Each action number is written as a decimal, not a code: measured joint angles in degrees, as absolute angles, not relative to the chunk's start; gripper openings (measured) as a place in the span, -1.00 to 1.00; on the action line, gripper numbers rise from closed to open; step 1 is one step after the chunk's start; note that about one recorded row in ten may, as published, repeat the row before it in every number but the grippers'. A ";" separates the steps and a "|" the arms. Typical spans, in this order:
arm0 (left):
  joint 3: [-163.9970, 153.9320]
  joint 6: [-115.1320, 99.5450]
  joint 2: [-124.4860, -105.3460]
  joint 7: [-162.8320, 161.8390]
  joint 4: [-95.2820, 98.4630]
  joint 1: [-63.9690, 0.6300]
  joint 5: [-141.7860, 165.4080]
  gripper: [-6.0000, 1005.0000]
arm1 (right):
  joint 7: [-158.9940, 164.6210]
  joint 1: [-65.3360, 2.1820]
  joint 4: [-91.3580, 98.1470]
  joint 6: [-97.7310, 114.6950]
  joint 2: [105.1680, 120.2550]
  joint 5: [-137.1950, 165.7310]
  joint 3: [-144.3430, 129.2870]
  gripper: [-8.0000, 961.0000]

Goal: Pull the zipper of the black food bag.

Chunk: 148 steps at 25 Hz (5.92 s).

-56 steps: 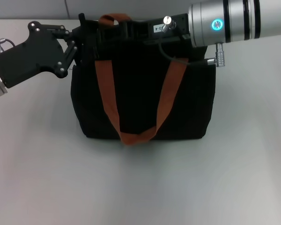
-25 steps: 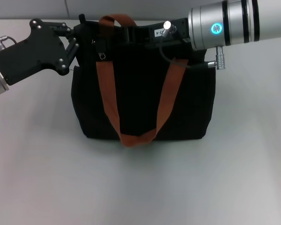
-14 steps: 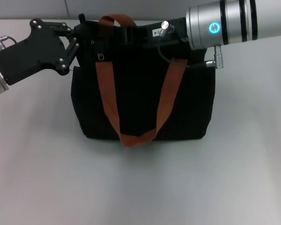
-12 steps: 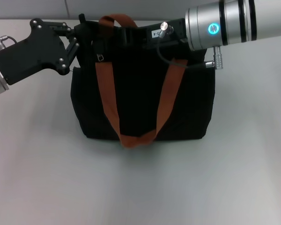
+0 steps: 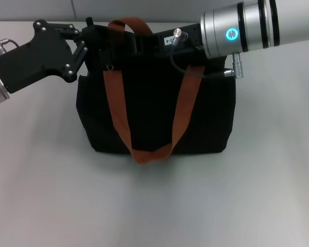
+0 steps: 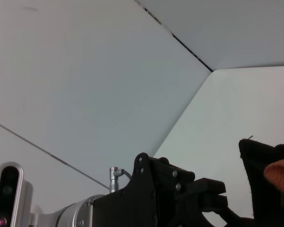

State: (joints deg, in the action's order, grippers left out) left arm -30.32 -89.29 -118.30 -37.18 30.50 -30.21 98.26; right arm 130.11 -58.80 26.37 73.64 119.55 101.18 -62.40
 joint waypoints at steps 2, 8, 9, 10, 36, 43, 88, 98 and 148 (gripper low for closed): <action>-30.29 -89.29 -118.30 -37.18 30.50 -30.20 98.26 -0.94 | 130.02 -58.80 26.49 73.64 119.52 101.21 -62.43 -0.79; -29.94 -89.30 -118.30 -37.18 30.50 -30.16 98.26 -0.94 | 129.80 -58.29 28.88 73.65 119.52 101.56 -63.68 -0.93; -29.91 -89.32 -118.30 -37.18 30.50 -30.16 98.26 -0.94 | 129.82 -58.23 29.11 73.63 119.51 101.61 -63.82 -0.97; -29.90 -89.34 -118.30 -37.18 30.50 -30.15 98.26 -0.94 | 129.88 -58.18 29.33 73.53 119.49 101.73 -64.00 -0.97; -29.44 -89.82 -118.04 -37.53 30.50 -29.34 96.79 -0.94 | 147.77 -54.93 46.26 72.69 119.38 117.11 -67.03 -0.99; -29.44 -89.83 -117.96 -37.53 30.50 -29.26 96.70 -0.94 | 152.56 -52.28 52.63 74.75 119.36 121.13 -67.06 -0.99; -29.63 -89.63 -118.04 -38.40 30.49 -30.68 95.32 -0.93 | 149.85 -50.53 52.64 78.22 119.08 118.24 -62.57 -0.54; -29.33 -89.45 -118.18 -38.41 30.49 -30.69 95.31 -0.93 | 150.26 -48.51 55.02 81.11 118.72 117.77 -60.39 -0.55; -30.65 -91.15 -118.47 -41.07 29.78 -32.62 93.38 -0.93 | 154.07 -50.37 54.94 73.72 119.36 120.00 -68.96 -0.39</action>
